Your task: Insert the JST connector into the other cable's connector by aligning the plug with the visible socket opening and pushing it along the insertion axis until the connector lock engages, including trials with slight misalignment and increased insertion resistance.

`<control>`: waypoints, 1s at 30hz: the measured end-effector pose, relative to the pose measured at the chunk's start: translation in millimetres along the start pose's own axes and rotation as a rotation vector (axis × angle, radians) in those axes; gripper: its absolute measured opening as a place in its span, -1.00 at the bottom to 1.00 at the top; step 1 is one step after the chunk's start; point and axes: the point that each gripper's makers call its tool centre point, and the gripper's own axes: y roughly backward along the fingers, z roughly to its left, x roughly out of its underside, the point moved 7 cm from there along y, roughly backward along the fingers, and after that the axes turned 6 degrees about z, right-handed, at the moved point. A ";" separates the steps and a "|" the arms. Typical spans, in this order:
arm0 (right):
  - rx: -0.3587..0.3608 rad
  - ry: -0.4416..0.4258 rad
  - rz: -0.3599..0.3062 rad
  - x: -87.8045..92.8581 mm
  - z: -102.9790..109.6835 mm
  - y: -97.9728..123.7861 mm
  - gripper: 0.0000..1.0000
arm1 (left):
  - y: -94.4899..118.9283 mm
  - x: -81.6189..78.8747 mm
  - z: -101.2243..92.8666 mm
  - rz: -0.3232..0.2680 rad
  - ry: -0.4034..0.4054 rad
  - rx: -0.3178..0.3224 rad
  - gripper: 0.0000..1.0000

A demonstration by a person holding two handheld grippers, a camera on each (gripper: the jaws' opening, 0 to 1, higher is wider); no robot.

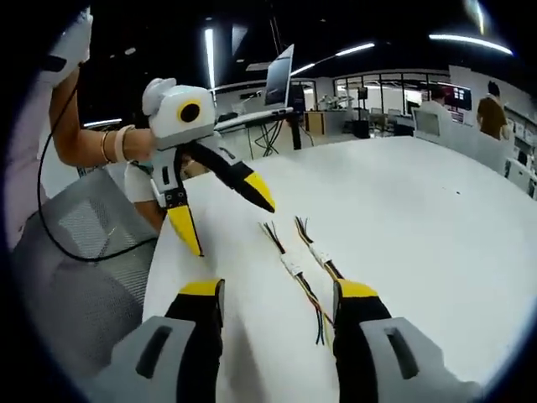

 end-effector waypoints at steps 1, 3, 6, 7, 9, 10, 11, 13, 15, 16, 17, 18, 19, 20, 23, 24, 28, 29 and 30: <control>0.000 -0.007 0.002 -0.6 0.9 1.6 0.08 | 1.2 0.7 -1.1 0.003 0.012 -0.011 0.12; 0.003 -0.023 0.007 -2.0 1.1 6.0 0.19 | 3.6 1.6 -5.1 0.008 0.008 -0.042 0.28; 0.014 -0.041 -0.004 -5.6 4.7 11.6 0.32 | 6.8 -0.3 -12.1 0.003 -0.006 -0.068 0.43; 0.021 -0.036 -0.005 -6.8 6.3 13.9 0.36 | 8.0 -1.6 -14.3 -0.001 0.002 -0.069 0.45; 0.027 -0.054 0.002 -7.6 8.4 17.4 0.47 | 9.0 -3.8 -18.9 -0.014 0.019 -0.065 0.50; 0.031 -0.063 0.003 -7.8 9.0 18.7 0.50 | 8.5 -3.8 -20.9 -0.014 0.027 -0.062 0.52; 0.038 -0.070 0.008 -7.7 9.6 20.8 0.53 | 7.2 -2.3 -23.2 0.000 0.036 -0.058 0.53; 0.059 -0.114 0.017 -7.6 9.1 25.1 0.59 | 6.2 1.0 -25.6 0.032 0.015 -0.067 0.52; 0.067 -0.164 0.025 -7.4 9.8 28.3 0.67 | 6.1 0.7 -27.3 0.035 0.011 -0.081 0.53; 0.067 -0.182 0.030 -7.9 10.7 30.6 0.70 | 6.8 -0.1 -28.3 0.033 0.018 -0.084 0.54; 0.068 -0.190 0.032 -8.4 11.5 32.1 0.73 | 7.9 -1.7 -29.9 0.025 0.032 -0.085 0.56; 0.070 -0.199 0.033 -9.3 13.2 34.3 0.76 | 8.8 -4.2 -31.2 0.004 0.049 -0.089 0.57; 0.072 -0.205 0.033 -9.6 13.9 35.2 0.77 | 9.7 -6.7 -32.5 -0.014 0.062 -0.090 0.58; 0.075 -0.218 0.030 -10.6 15.7 37.4 0.78 | 11.5 -8.4 -33.6 -0.020 0.069 -0.093 0.57; 0.083 -0.230 0.015 -13.7 20.6 42.4 0.78 | 16.0 -11.8 -33.5 -0.031 0.078 -0.129 0.57; 0.088 -0.234 0.008 -14.5 22.7 43.8 0.79 | 18.2 -13.1 -34.2 -0.039 0.081 -0.139 0.57; 0.093 -0.246 0.002 -14.6 29.7 45.6 0.79 | 25.3 -15.0 -40.9 -0.065 0.098 -0.150 0.56; 0.093 -0.247 0.001 -14.7 31.0 46.0 0.79 | 27.0 -15.0 -42.6 -0.069 0.100 -0.154 0.56; 0.093 -0.248 0.001 -15.0 32.3 46.5 0.79 | 28.8 -14.9 -44.1 -0.074 0.098 -0.156 0.56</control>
